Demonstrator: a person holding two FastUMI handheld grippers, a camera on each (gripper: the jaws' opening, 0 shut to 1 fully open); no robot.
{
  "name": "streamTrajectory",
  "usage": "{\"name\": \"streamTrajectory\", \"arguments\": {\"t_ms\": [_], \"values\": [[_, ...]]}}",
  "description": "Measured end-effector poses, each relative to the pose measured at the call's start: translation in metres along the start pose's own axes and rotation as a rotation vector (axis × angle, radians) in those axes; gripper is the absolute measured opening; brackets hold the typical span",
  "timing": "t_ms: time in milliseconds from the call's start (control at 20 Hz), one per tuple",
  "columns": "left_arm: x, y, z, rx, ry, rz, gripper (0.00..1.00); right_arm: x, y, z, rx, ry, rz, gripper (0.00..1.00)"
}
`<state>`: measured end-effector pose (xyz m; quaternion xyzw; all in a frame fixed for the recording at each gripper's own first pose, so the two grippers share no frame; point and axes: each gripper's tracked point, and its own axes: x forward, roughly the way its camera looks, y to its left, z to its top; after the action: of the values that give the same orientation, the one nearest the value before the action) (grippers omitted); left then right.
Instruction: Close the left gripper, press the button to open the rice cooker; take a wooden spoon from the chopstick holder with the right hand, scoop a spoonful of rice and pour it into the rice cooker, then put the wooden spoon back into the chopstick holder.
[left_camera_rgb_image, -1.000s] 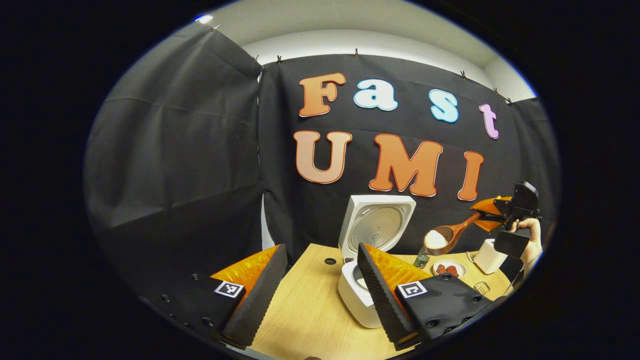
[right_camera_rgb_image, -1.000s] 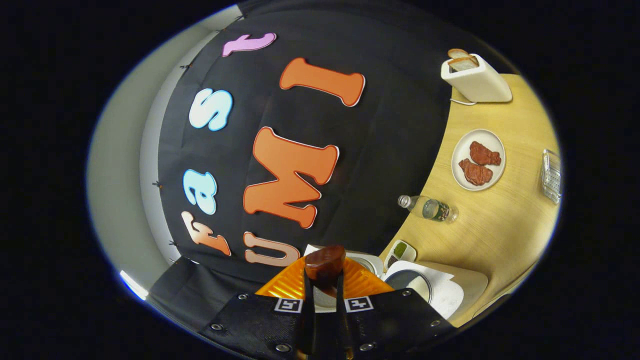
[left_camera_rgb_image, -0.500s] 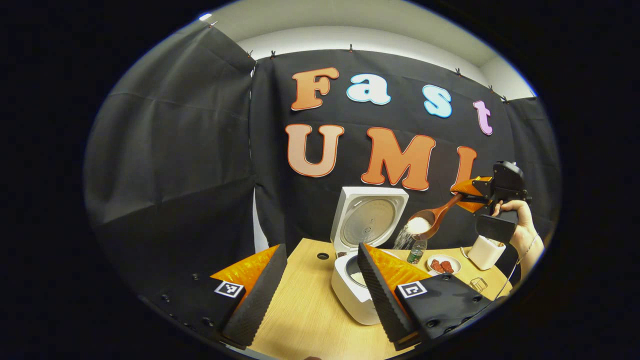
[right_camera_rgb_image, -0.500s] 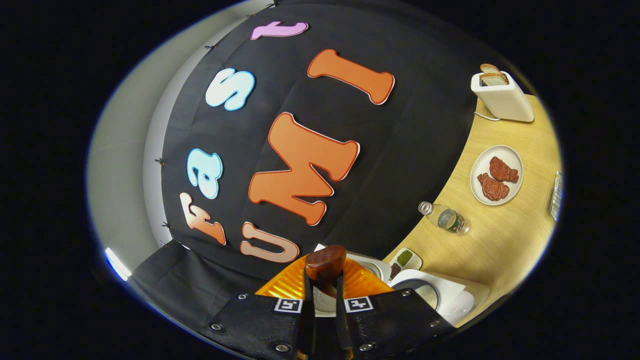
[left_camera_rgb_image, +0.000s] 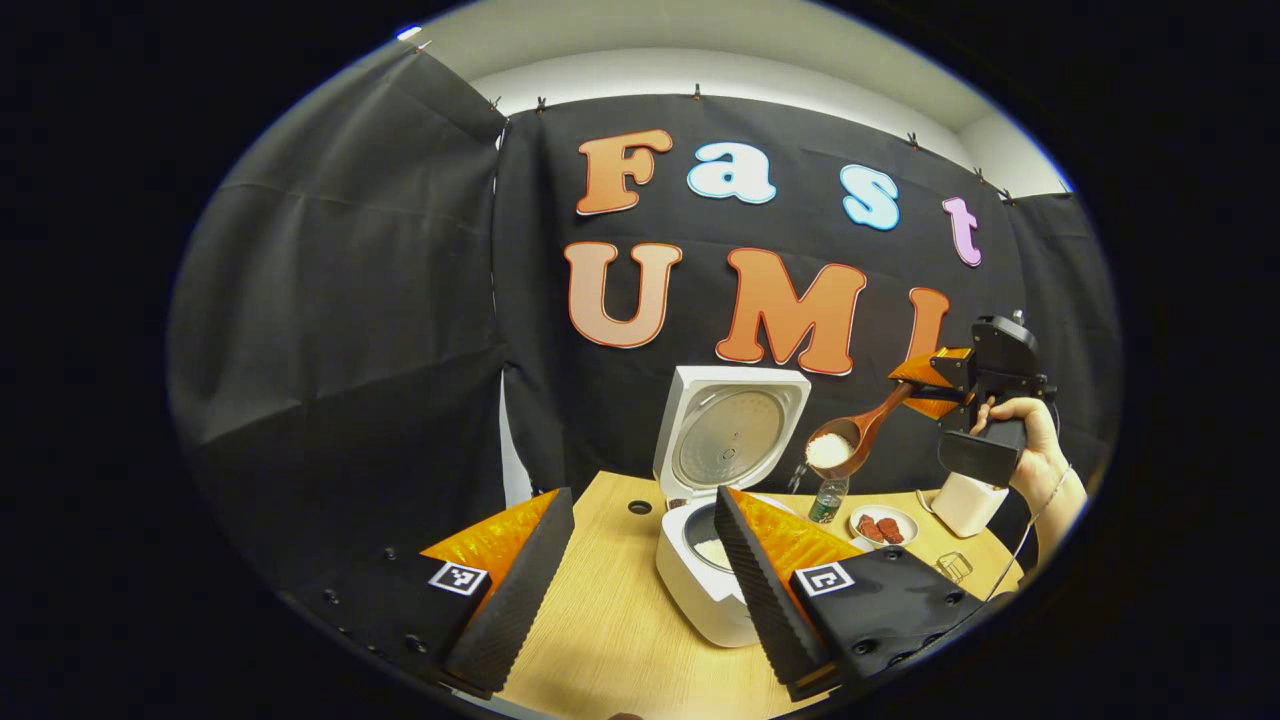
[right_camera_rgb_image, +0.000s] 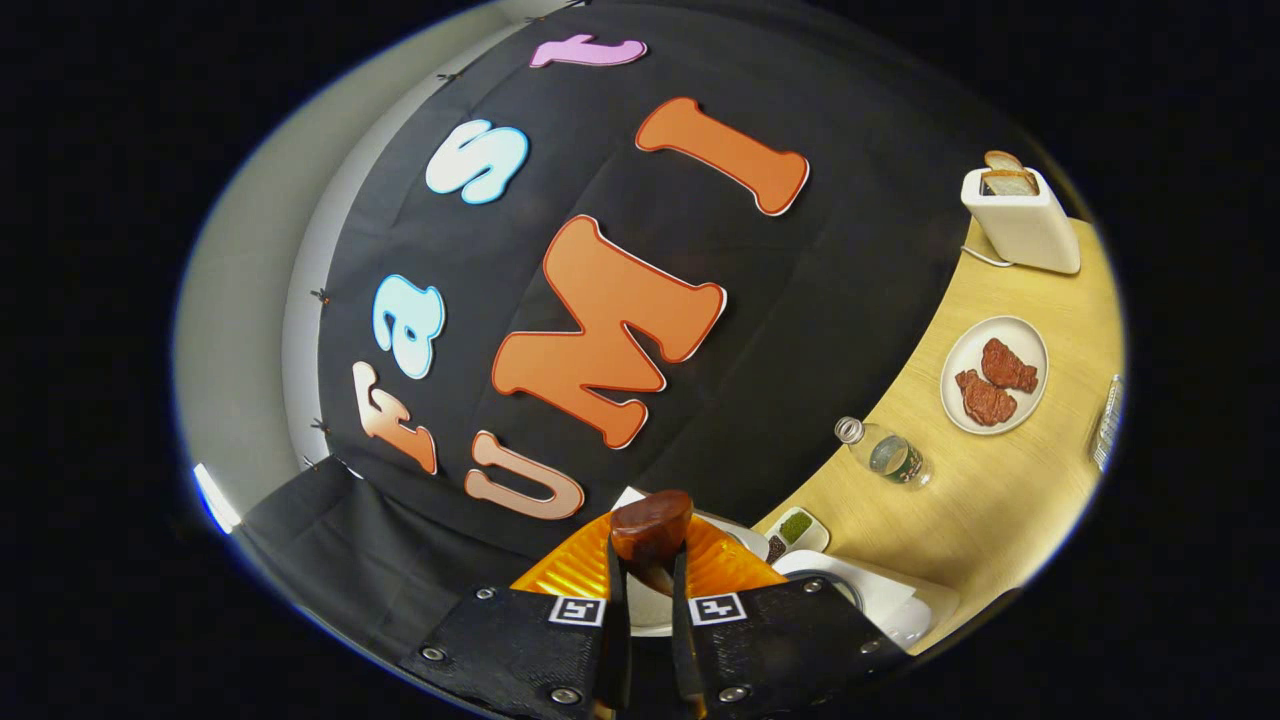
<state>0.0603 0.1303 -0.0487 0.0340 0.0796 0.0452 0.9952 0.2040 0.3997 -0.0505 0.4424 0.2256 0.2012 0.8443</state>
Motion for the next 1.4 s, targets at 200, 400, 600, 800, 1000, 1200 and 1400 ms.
{"name": "streamTrajectory", "arguments": {"t_ms": [200,400,600,800,1000,1200,1400], "values": [[0.0,0.0,-0.001,-0.003,0.003,-0.001,0.96,0.0,0.0,-0.001,-0.073,-0.008,-0.003,0.16],[0.0,0.001,-0.003,-0.008,0.007,-0.002,0.96,0.0,0.007,0.001,-0.118,-0.016,0.008,0.16],[0.0,0.001,-0.005,-0.007,0.012,-0.005,0.96,-0.003,0.014,0.001,-0.172,-0.026,0.022,0.16],[-0.002,0.003,-0.004,-0.005,0.009,-0.003,0.96,-0.005,0.022,0.0,-0.223,-0.027,0.039,0.16],[0.001,0.007,-0.007,-0.01,0.017,0.002,0.96,-0.004,0.026,-0.005,-0.279,-0.024,0.049,0.16],[0.001,0.011,-0.009,-0.006,0.021,0.008,0.96,-0.003,0.03,-0.012,-0.329,-0.017,0.057,0.16],[0.002,0.013,-0.01,-0.01,0.026,0.009,0.96,-0.002,0.038,-0.019,-0.393,-0.013,0.077,0.16]]}}
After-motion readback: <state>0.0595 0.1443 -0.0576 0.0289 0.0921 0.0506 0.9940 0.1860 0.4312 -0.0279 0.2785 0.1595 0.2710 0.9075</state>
